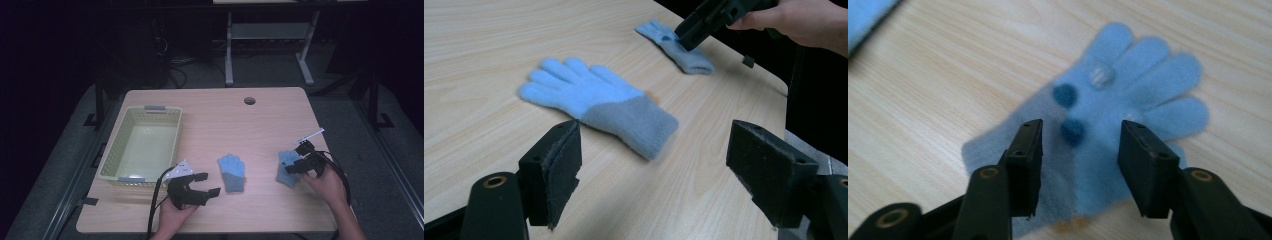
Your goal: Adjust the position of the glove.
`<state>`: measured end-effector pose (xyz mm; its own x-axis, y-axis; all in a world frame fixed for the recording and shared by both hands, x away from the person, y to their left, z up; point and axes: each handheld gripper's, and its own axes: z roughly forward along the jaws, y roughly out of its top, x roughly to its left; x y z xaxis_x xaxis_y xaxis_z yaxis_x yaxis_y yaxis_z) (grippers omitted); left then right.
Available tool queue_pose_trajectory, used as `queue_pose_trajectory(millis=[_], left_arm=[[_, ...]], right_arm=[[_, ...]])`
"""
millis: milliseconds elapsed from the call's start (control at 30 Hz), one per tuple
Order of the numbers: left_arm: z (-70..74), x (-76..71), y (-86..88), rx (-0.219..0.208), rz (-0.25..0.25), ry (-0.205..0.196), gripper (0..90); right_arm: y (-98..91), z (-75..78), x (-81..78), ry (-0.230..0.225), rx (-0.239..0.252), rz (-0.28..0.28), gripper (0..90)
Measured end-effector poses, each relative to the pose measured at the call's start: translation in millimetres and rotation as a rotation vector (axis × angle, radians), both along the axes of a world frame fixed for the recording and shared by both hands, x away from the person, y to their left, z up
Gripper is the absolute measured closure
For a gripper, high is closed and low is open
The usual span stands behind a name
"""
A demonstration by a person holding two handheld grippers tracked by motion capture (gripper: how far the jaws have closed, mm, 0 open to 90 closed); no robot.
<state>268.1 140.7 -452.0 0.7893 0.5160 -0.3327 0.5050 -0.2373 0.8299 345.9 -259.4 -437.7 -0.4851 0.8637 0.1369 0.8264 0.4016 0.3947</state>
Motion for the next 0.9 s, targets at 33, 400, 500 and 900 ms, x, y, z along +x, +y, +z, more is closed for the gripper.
queue_pose_trajectory(millis=[33,400,500,900], left_arm=[[-0.4,0.2,0.0,0.005,-0.002,0.002,21.8],[-1.3,-0.6,-1.1,-0.001,0.005,0.013,21.9],[-1.2,-1.7,-2.0,-0.005,0.005,0.011,21.9],[-1.2,-1.7,-2.0,-0.006,0.004,0.012,21.9]], right_arm=[[0.1,-0.8,0.3,0.008,-0.011,0.001,54.5],[9.7,-5.5,-1.4,-0.016,-0.114,0.016,62.6],[12.1,-5.4,-1.8,-0.023,-0.124,0.02,67.1],[11.6,-4.7,-0.4,-0.009,-0.11,0.013,81.0]])
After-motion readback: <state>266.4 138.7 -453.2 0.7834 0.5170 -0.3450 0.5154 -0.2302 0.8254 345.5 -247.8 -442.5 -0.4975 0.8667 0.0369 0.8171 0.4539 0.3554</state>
